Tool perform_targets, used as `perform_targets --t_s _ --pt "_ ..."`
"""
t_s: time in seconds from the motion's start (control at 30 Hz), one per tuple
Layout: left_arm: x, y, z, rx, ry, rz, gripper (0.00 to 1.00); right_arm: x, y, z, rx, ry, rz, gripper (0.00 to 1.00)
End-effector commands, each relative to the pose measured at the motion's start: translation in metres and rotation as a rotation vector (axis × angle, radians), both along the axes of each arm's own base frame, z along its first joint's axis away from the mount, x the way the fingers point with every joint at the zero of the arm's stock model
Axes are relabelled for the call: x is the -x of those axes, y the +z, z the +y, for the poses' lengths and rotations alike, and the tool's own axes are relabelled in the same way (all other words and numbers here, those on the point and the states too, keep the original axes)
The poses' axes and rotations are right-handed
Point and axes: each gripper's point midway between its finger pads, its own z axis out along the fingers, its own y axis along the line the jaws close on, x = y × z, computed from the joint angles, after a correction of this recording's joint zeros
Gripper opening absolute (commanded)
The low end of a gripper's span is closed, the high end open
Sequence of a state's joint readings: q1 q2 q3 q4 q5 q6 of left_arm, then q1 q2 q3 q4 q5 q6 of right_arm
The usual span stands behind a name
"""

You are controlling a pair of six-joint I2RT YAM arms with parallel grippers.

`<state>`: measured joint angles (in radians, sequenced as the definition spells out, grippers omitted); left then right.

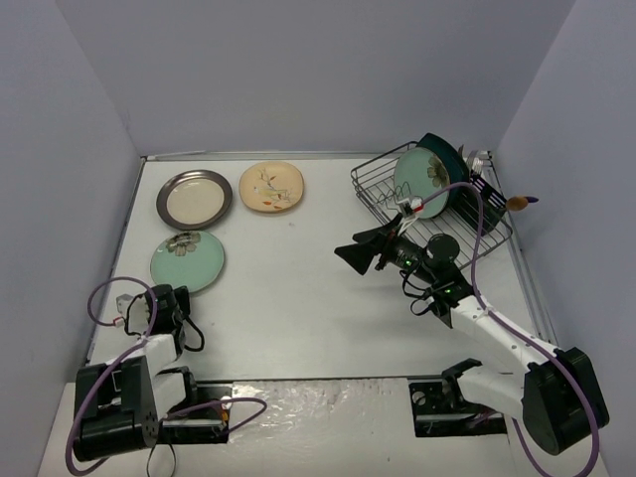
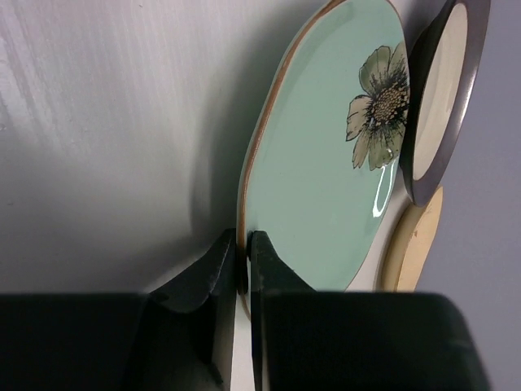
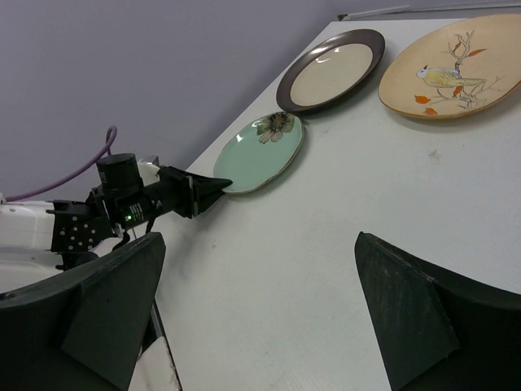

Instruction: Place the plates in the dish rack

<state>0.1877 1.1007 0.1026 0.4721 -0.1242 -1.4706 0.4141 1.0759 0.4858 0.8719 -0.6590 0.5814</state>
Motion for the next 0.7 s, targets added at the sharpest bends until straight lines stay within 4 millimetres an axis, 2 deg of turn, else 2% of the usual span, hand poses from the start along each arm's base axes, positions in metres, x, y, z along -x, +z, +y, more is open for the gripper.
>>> perform_targets --t_s 0.0,0.2,0.37,0.4,0.67 --pt "0.018 -0.011 -0.002 0.0 -0.007 0.073 0.0 0.0 0.028 0.003 -0.037 0.013 -0.113 1.0" --pt "0.02 0.014 -0.015 0.004 -0.084 0.022 0.0 0.0 0.025 0.009 -0.026 0.031 -0.081 1.0" --pt "0.017 0.059 -0.036 -0.037 -0.239 -0.072 0.0 -0.002 0.019 0.021 -0.022 0.043 -0.002 1.0" --pt "0.014 0.076 -0.041 -0.054 -0.28 -0.121 0.0 -0.004 0.016 0.025 -0.015 0.045 0.018 1.0" --pt "0.016 0.129 -0.078 -0.084 -0.518 -0.243 0.0 -0.012 -0.005 0.052 0.0 0.055 0.141 1.0"
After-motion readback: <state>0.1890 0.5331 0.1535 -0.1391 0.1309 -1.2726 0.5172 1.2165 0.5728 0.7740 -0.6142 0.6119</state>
